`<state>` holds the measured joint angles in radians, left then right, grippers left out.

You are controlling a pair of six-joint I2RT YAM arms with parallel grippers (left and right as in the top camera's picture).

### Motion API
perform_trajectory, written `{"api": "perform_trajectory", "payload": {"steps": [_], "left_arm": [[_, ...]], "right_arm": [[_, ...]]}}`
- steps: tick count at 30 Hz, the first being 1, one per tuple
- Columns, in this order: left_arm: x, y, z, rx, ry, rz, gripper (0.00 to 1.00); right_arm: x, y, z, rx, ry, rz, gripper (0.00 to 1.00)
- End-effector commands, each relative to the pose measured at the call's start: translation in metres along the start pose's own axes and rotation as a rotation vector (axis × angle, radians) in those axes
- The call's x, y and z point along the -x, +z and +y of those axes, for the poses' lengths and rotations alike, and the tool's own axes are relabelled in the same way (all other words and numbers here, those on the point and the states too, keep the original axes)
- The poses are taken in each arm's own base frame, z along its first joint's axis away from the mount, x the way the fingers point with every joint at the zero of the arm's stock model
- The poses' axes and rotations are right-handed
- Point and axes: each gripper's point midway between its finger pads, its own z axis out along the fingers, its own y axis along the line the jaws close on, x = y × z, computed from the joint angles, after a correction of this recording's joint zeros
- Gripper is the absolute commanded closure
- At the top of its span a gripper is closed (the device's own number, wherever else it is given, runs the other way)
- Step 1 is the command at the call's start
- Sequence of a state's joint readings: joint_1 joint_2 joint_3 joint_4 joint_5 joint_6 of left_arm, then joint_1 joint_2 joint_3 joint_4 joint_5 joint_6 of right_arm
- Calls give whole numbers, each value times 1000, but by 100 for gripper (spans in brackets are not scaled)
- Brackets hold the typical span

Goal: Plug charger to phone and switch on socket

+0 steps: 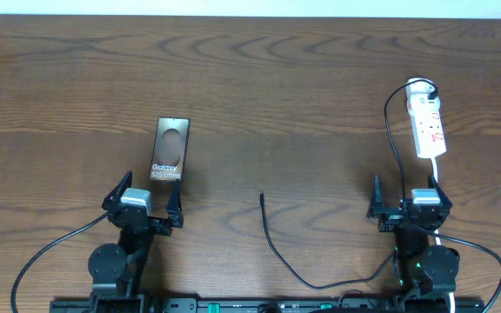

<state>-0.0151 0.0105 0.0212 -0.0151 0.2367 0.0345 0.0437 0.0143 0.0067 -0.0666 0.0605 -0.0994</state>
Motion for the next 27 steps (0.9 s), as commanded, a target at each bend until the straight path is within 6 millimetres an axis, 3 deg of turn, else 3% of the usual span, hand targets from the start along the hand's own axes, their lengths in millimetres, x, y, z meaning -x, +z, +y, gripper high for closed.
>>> {"api": "perform_trajectory", "payload": {"steps": [1,9,15,19,22,26,27], "left_arm": [[-15,1,-1,-10,6,43,7],[-7,0,-5,-26,-12,25,7],[46,-11,-8,-28,1,-67,7],[73,-11,-7,-16,-1,-35,7],[91,-1,-6,-14,-17,45,7],[111,26,-2,-7,-49,216,7],[115,41,1,-3,-66,309,7]], "right_arm": [[0,0,0,-1,-14,-3,1],[0,0,0,-1,-14,-3,1],[0,0,0,-1,-14,-3,1],[0,0,0,-1,-14,-3,1],[0,0,0,-1,-14,-3,1],[0,0,0,-1,-14,-3,1],[0,0,0,-1,-14,-3,1]]}}
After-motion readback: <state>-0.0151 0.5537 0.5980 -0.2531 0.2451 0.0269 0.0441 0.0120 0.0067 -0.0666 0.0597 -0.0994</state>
